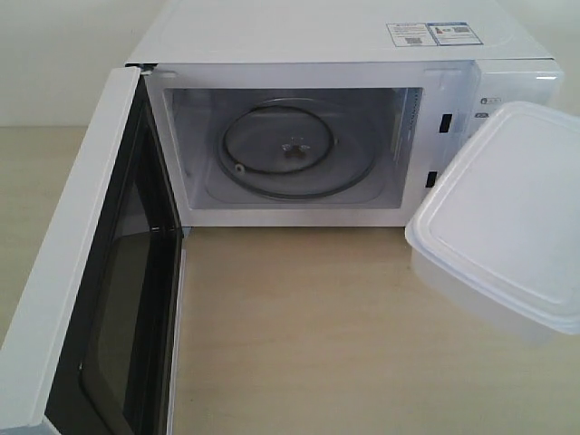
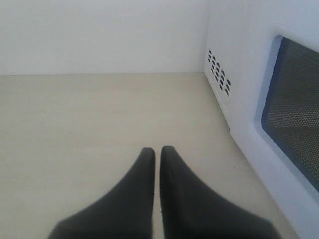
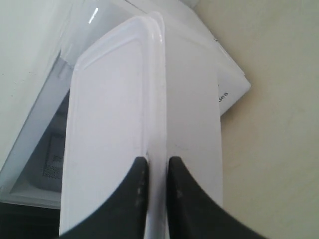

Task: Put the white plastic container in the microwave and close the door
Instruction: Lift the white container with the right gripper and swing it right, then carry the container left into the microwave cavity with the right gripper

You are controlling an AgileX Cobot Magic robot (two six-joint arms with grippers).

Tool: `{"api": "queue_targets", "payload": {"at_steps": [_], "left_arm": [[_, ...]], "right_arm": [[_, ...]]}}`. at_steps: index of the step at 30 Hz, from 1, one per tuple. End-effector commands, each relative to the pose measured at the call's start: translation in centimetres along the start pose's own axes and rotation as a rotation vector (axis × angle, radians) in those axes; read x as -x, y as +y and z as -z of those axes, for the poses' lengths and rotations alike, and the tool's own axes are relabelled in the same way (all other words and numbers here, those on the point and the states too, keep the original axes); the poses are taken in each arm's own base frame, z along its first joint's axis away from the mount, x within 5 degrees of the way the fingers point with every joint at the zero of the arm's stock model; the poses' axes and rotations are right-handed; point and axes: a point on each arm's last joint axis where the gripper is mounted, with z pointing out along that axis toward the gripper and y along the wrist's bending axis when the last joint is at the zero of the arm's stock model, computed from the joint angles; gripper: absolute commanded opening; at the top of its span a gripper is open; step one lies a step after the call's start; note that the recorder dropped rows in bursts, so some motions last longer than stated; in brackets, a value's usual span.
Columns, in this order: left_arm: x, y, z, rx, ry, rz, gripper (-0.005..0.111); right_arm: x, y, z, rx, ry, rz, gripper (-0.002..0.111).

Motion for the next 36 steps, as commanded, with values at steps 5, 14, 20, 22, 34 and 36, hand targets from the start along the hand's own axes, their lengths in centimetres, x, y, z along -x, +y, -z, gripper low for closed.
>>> {"api": "queue_targets", "payload": {"at_steps": [5, 14, 20, 22, 34, 36], "left_arm": [[-0.1, 0.0, 0.0, 0.002, 0.004, 0.0, 0.004], [-0.1, 0.0, 0.0, 0.002, 0.004, 0.0, 0.004], [-0.1, 0.0, 0.0, 0.002, 0.004, 0.0, 0.004], [-0.1, 0.0, 0.0, 0.002, 0.004, 0.0, 0.004], [-0.1, 0.0, 0.0, 0.002, 0.004, 0.0, 0.004], [-0.1, 0.0, 0.0, 0.002, 0.004, 0.0, 0.004]], "right_arm": [[-1.9, -1.6, -0.4, 0.035, 0.055, -0.017, 0.0], [-2.6, -0.6, -0.8, 0.206, 0.049, -0.114, 0.0], [-3.5, -0.2, -2.4, 0.203, 0.101, -0.111, 0.0], [-4.1, 0.1, -3.0, 0.22, 0.129, -0.114, 0.0], [-7.0, 1.6, -6.4, 0.261, 0.225, -0.12, 0.0], [-7.4, 1.9, -7.1, 0.243, 0.231, -0.12, 0.0]]}}
